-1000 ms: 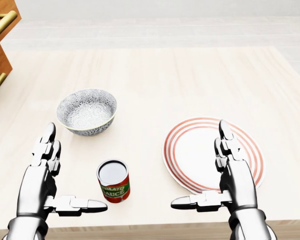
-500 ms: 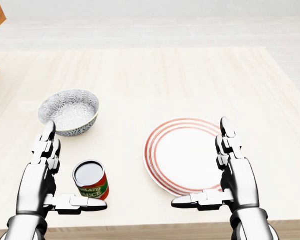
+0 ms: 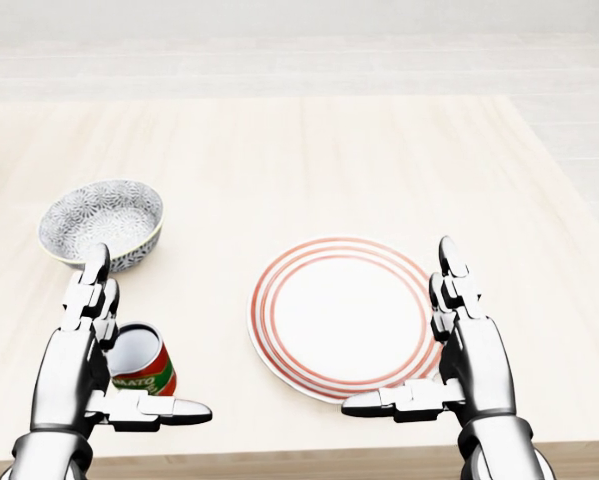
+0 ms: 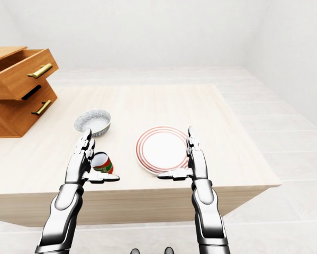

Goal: Put the bowl on the plate.

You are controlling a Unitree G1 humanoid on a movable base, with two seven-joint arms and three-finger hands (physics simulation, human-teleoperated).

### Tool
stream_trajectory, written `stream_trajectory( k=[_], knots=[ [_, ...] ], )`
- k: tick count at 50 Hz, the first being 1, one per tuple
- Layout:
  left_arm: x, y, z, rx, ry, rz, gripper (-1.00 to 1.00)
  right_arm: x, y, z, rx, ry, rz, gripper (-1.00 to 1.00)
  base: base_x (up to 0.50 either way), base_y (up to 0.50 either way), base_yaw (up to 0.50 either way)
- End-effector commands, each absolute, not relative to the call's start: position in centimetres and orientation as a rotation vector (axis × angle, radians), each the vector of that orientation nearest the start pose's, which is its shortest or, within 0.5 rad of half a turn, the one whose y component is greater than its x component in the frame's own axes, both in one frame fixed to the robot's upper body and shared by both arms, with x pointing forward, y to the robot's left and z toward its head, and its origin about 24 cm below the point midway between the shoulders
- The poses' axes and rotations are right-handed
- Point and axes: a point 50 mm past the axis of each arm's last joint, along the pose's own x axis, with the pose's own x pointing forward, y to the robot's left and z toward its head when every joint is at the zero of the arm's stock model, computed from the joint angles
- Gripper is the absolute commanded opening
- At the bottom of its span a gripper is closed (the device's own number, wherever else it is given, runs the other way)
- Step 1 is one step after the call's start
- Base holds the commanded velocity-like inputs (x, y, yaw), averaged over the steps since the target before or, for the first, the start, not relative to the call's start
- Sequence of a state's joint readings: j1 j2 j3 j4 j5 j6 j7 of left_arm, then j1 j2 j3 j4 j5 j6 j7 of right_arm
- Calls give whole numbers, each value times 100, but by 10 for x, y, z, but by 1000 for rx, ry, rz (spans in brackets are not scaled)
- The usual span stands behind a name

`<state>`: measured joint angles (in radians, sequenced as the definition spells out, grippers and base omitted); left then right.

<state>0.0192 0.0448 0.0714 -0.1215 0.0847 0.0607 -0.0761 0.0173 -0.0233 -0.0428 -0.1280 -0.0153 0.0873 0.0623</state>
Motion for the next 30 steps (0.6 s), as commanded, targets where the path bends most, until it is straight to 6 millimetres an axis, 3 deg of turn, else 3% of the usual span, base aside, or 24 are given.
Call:
stream_trajectory(
  k=[1, 30],
  knots=[
    [249, 173, 60, 141, -37, 6, 100, 250, -162, 57, -39, -15, 13, 100, 2, -15, 0],
    [250, 172, 61, 149, -39, 3, 100, 248, -162, 58, -40, -19, 13, 100, 12, -16, 0]
  ],
)
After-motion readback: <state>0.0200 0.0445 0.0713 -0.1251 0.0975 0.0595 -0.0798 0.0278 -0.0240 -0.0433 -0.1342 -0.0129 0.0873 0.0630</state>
